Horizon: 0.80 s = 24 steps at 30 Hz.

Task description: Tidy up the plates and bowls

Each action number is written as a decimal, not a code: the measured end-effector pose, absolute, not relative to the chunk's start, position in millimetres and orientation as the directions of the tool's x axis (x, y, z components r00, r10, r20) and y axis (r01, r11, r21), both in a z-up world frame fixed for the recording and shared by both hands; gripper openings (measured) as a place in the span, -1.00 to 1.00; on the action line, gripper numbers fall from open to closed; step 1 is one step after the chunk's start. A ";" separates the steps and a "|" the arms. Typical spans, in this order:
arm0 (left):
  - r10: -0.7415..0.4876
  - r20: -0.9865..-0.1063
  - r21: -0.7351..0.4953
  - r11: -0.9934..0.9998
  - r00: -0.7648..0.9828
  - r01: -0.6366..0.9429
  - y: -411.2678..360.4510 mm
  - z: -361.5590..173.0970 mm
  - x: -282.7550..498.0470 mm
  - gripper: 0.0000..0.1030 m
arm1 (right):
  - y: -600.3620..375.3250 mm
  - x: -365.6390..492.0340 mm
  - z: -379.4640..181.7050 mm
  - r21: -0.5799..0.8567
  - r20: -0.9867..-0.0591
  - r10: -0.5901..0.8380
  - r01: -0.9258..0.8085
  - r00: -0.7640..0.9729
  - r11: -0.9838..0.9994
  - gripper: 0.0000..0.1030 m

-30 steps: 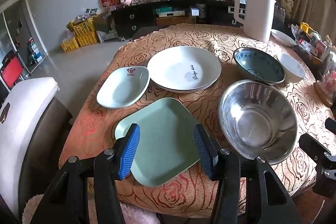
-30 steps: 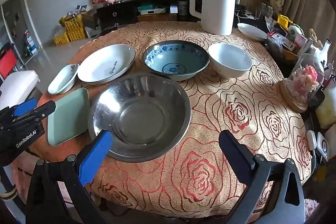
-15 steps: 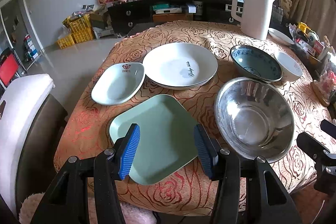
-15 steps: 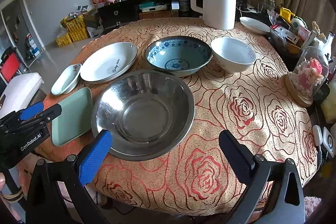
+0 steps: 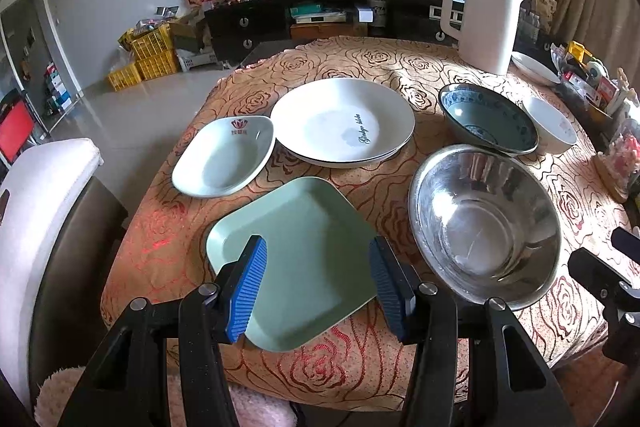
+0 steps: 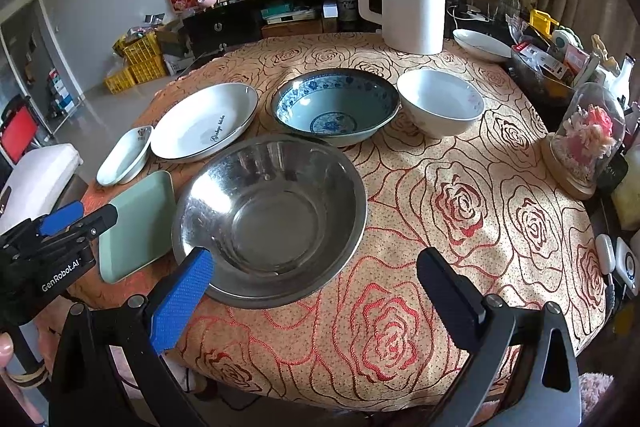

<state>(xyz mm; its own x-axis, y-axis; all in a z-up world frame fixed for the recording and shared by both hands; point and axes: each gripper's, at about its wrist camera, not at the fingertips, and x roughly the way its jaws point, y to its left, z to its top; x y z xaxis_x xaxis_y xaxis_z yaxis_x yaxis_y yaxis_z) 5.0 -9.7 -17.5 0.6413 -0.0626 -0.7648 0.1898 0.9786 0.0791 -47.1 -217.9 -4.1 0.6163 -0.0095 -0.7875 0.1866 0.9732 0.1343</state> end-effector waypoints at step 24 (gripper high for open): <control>-0.062 -0.766 0.079 0.979 0.640 0.189 -9.0 -17.8 4.9 0.03 | -219.0 -47.4 -4.7 0.128 -0.787 -0.017 0.191 0.616 0.973 0.44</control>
<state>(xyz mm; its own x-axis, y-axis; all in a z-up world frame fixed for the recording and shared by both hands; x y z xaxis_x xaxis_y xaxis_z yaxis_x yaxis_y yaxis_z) 4.9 -9.0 -17.8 0.6397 -0.0619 -0.7661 0.1892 0.9788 0.0788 -47.4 -219.0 -4.7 0.6164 -0.0174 -0.7872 0.1915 0.9731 0.1284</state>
